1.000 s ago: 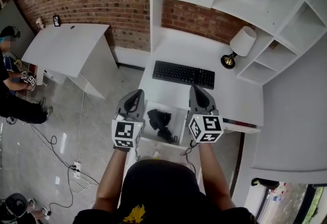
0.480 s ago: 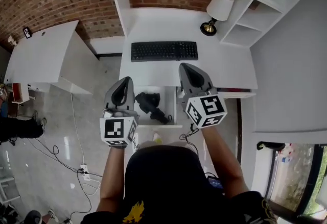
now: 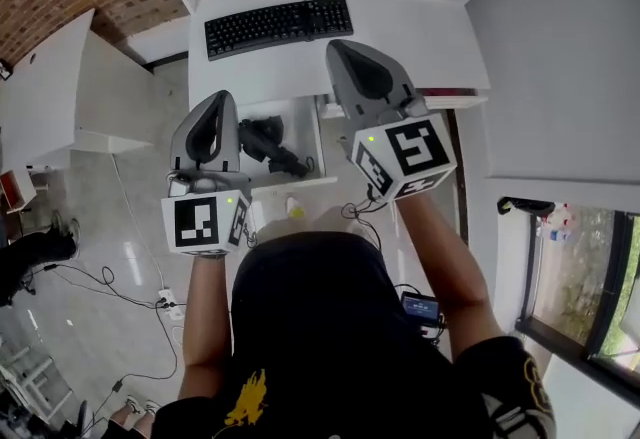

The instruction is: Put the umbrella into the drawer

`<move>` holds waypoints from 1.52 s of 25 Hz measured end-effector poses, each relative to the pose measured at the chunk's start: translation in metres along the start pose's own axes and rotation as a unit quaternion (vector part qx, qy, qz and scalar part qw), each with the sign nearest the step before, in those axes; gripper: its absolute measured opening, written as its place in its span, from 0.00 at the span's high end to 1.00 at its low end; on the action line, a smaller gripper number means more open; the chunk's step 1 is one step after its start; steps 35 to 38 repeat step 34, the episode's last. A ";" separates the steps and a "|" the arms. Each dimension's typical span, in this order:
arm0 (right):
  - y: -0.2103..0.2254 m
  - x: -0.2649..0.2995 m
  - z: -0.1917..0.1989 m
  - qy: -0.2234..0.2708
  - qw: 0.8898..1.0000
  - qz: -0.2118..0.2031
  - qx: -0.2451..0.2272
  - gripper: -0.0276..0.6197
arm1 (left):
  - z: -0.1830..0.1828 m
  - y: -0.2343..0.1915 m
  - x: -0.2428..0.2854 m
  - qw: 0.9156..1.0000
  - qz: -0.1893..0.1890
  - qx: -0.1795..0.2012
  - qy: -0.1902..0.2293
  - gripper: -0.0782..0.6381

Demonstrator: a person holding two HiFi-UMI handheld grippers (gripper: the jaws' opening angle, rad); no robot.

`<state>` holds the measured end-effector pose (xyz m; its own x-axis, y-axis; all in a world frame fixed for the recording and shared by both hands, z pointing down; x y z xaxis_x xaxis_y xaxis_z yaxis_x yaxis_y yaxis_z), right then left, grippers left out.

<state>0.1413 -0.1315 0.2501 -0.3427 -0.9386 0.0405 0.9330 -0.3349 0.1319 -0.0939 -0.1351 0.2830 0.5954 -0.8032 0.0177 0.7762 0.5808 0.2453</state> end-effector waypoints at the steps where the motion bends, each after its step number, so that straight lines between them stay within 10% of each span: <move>1: 0.000 0.001 0.001 0.000 1.000 -0.004 -0.003 0.96 | 0.001 0.002 0.000 1.000 0.000 0.001 -0.001 0.87; 38: -0.030 0.022 0.019 -0.019 0.999 -0.028 -0.013 0.96 | 0.033 -0.032 -0.034 0.999 -0.047 -0.014 -0.022 0.87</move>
Point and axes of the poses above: the fingertips, and each gripper's own axes: x forward along the fingers, y to its right, z out of its underside, the point moved 10 cm from there along -x, backward along the fingers, and after that the axes turned 10 degrees about x, right-handed, at the moved point
